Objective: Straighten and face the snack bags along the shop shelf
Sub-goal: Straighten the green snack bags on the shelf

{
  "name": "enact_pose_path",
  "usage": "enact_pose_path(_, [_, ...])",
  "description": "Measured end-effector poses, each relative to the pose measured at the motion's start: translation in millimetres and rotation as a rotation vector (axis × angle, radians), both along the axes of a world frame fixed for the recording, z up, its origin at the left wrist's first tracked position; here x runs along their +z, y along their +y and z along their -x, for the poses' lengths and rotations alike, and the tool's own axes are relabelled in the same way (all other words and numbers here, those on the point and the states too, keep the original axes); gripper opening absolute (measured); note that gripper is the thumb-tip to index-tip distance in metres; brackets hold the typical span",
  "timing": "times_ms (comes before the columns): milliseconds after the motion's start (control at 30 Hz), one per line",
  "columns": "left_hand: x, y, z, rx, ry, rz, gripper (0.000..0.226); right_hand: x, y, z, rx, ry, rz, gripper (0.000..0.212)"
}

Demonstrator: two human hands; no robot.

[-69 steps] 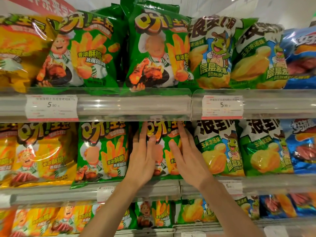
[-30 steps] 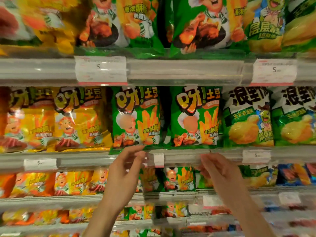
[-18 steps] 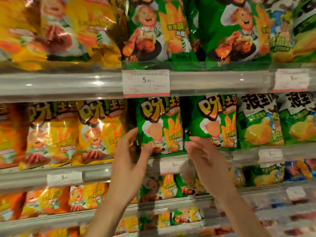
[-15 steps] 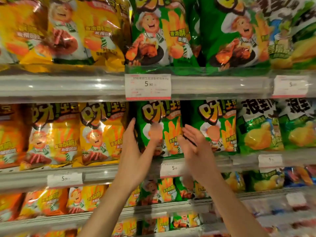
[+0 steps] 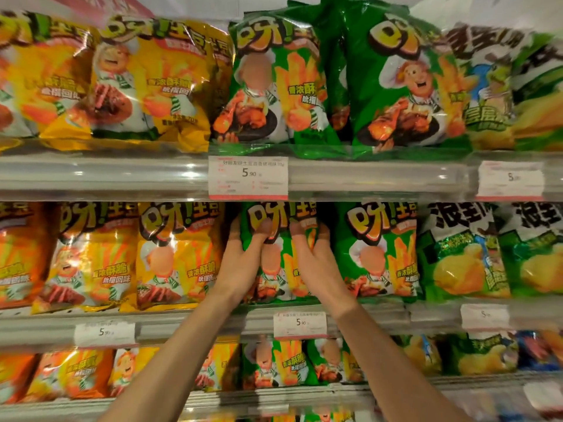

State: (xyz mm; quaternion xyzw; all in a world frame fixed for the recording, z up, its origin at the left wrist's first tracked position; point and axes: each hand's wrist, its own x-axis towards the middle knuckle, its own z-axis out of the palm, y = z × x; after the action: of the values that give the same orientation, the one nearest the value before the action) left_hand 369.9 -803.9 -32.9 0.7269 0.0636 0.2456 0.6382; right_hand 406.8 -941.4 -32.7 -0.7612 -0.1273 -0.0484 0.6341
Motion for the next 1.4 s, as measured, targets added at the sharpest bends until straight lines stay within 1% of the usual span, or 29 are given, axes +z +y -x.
enact_pose_path(67, [-1,-3,0,0.033,0.01,-0.013,0.071,-1,-2,1,-0.016,-0.015,-0.02,0.086])
enact_pose_path(167, [-4,-9,2,0.092,0.037,-0.057,0.081,-5,-5,2,-0.031,-0.024,-0.018,0.081])
enact_pose_path(233, [-7,-10,2,0.129,0.038,-0.107,0.082,-6,-5,1,-0.036,-0.034,-0.009,0.082])
enact_pose_path(367, [-8,-10,-1,0.206,0.055,-0.162,0.085,-1,-2,4,-0.069,-0.052,0.055,0.088])
enact_pose_path(433, [-7,-10,-1,0.208,0.072,-0.179,0.085,2,-2,9,-0.086,-0.08,0.087,0.089])
enact_pose_path(500, [-5,-9,5,0.18,0.048,-0.2,0.088,7,-6,18,-0.075,-0.14,0.14,0.087])
enact_pose_path(567, [-5,-8,12,0.143,-0.007,-0.228,0.088,11,-15,29,-0.07,-0.245,0.262,0.081])
enact_pose_path(633, [-6,-7,17,0.091,-0.038,-0.248,0.09,12,-28,37,-0.12,-0.417,0.405,0.072])
enact_pose_path(733, [-5,-8,16,0.033,-0.028,-0.208,0.095,10,-53,32,-0.315,-0.76,0.646,0.051])
enact_pose_path(767, [-4,-8,15,0.023,-0.022,-0.179,0.096,8,-60,27,-0.375,-0.819,0.755,0.046])
enact_pose_path(833, [-4,-9,13,0.018,-0.008,-0.147,0.098,-1,-72,17,-0.435,-0.816,0.975,0.046])
enact_pose_path(900, [-4,-10,12,0.014,-0.003,-0.123,0.095,-12,-83,7,-0.428,-0.847,1.064,0.049])
enact_pose_path(1000, [-7,-13,8,0.013,0.006,-0.104,0.086,-20,-96,-3,-0.401,-0.928,1.054,0.048])
enact_pose_path(1133, [-6,-21,6,0.014,0.008,-0.105,0.087,-17,-101,-5,-0.399,-0.945,0.985,0.044])
enact_pose_path(1167, [-6,-22,7,0.011,0.005,-0.1,0.089,-15,-99,-2,-0.4,-0.949,0.926,0.042])
enact_pose_path(1233, [-6,-19,10,0.011,-0.001,-0.089,0.091,-12,-94,7,-0.385,-0.983,0.743,0.038])
enact_pose_path(1267, [-7,-16,11,0.01,-0.005,-0.092,0.088,-12,-90,13,-0.361,-0.995,0.65,0.035])
enact_pose_path(1300, [-8,-14,13,0.004,-0.006,-0.1,0.083,-12,-84,19,-0.329,-0.976,0.577,0.034])
enact_pose_path(1333, [-9,-14,14,-0.007,-0.001,-0.108,0.075,-11,-76,26,-0.289,-0.909,0.53,0.036])
enact_pose_path(1400, [-13,-13,15,-0.026,0.017,-0.111,0.066,-10,-58,36,-0.203,-0.662,0.482,0.041])
